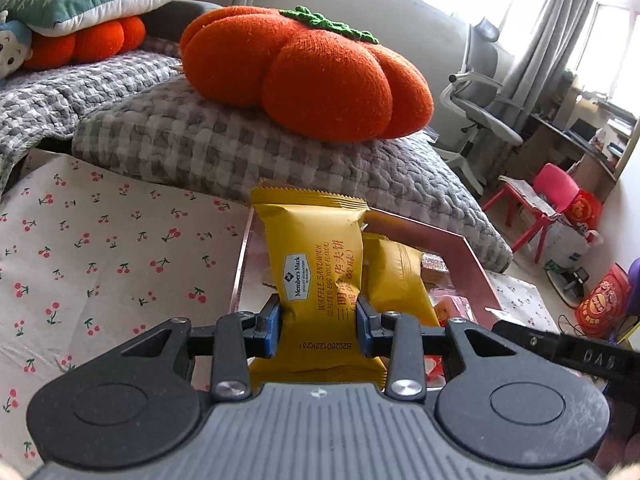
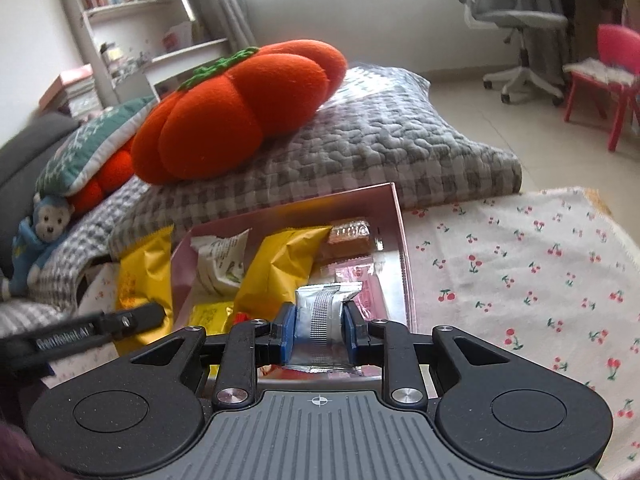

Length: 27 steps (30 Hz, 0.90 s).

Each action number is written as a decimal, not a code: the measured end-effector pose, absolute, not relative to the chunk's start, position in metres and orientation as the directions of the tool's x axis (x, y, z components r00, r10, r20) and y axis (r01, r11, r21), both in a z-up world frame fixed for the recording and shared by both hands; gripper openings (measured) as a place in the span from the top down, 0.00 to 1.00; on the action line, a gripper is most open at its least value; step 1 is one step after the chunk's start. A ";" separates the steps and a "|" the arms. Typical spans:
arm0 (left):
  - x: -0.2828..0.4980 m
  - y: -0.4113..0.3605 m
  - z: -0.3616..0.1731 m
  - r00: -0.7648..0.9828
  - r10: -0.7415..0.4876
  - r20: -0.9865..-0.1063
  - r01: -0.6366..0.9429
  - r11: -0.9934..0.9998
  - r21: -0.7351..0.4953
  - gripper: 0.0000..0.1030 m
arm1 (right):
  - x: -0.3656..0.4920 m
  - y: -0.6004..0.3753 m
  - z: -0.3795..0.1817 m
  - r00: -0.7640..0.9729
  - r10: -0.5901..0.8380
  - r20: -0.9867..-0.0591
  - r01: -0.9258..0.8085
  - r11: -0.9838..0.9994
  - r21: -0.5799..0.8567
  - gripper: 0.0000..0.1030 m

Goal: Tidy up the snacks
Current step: 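Carry both snacks into the pink box and open both tools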

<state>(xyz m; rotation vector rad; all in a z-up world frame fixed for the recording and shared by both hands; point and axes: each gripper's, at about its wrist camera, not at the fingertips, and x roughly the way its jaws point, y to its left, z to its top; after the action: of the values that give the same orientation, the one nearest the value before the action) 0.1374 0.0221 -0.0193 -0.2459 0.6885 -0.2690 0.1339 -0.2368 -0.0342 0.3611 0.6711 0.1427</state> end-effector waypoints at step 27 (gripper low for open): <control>0.132 0.005 -0.015 0.737 -0.368 -0.567 0.258 0.928 -0.268 0.36 | 0.134 -0.233 -0.038 0.764 0.244 -0.598 -0.002 0.927 0.375 0.47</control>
<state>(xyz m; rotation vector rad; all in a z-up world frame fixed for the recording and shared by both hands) 0.1322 0.0055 -0.0154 -0.1758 0.6584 -0.3458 0.1336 -0.2327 -0.0385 0.3676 0.6927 0.1373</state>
